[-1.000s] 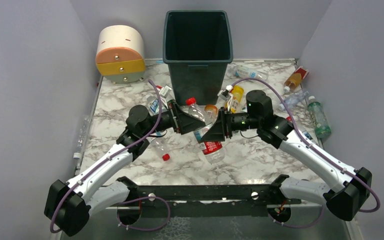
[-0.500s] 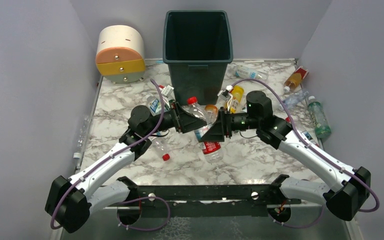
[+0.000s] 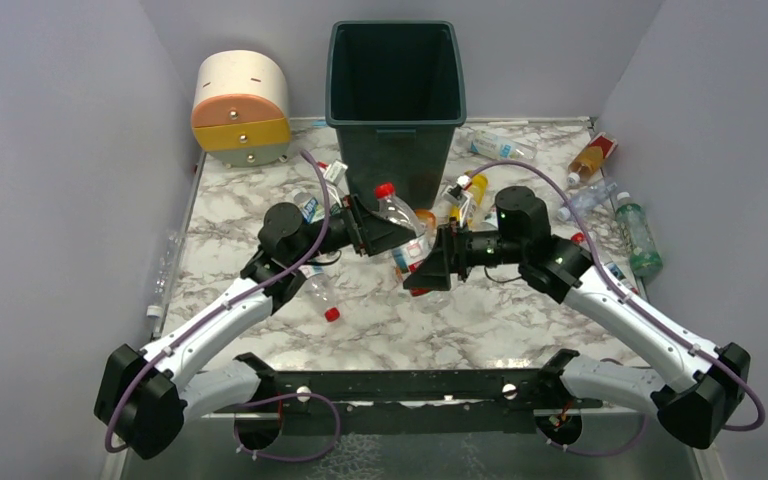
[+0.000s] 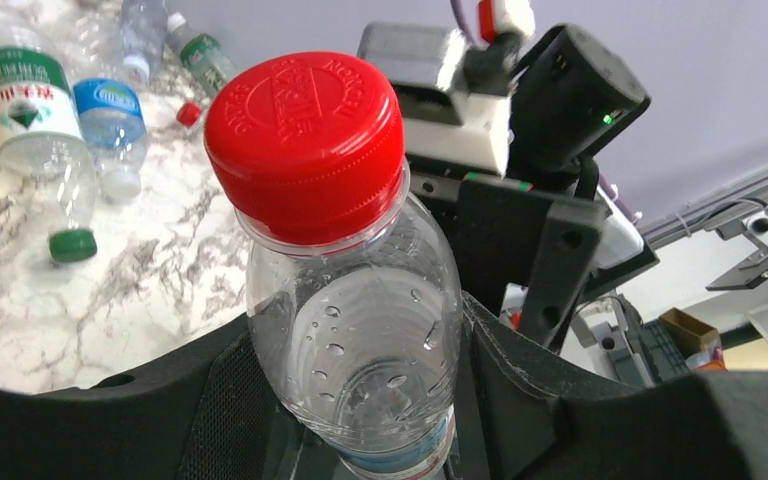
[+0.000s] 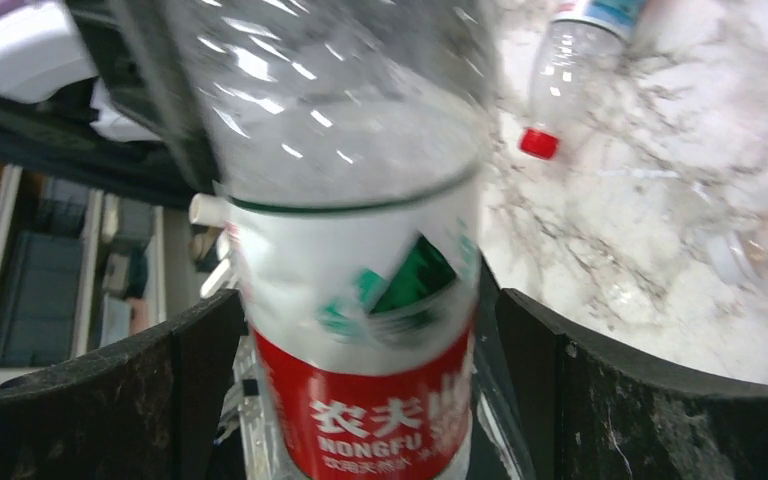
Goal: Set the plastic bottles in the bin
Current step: Pick up the plastic bottle at the center of the board, then place the plastic bottle in the trash bin.
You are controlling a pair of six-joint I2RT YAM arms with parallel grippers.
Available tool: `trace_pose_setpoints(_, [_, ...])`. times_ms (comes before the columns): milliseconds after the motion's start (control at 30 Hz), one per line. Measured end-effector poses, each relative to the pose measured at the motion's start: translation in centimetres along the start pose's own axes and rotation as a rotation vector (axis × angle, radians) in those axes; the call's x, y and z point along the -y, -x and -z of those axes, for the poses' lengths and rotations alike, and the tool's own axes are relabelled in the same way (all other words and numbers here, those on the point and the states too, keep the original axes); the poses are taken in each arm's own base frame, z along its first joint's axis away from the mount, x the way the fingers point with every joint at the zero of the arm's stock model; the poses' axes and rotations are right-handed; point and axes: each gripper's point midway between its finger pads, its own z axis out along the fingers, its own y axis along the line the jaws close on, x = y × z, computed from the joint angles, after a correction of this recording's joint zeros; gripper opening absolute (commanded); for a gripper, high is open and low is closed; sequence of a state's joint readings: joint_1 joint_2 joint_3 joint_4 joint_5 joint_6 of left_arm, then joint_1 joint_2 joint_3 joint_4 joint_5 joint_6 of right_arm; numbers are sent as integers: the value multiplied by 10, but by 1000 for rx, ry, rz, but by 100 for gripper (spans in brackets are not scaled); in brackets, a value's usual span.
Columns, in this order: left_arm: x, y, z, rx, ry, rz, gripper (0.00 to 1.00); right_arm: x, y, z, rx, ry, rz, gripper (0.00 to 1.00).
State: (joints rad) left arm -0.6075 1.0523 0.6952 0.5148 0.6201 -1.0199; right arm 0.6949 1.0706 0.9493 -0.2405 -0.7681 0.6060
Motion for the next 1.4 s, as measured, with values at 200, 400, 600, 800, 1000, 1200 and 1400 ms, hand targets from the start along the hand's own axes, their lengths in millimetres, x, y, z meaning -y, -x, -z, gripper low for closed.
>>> trace_pose_setpoints(200, [9,39,-10,42,15,-94,53,22,7,16,71,-204,-1,99])
trace_pose_setpoints(400, [0,106,-18,127,99,-223,54,35,13,38,148,-357,10,99])
trace_pose_setpoints(600, [-13,173,-28,215,178,-330,54,43,12,45,160,-415,4,99])
trace_pose_setpoints(800, [-17,241,-45,309,192,-394,54,48,3,45,150,-423,-13,99])
trace_pose_setpoints(1000, [-18,299,-56,410,172,-417,54,57,-9,43,128,-432,-47,99])
trace_pose_setpoints(1200, [-52,343,-56,524,179,-380,54,53,-12,43,128,-410,-60,99])
trace_pose_setpoints(1400, [-129,353,-55,537,281,-302,58,53,-17,42,123,-394,-70,99])
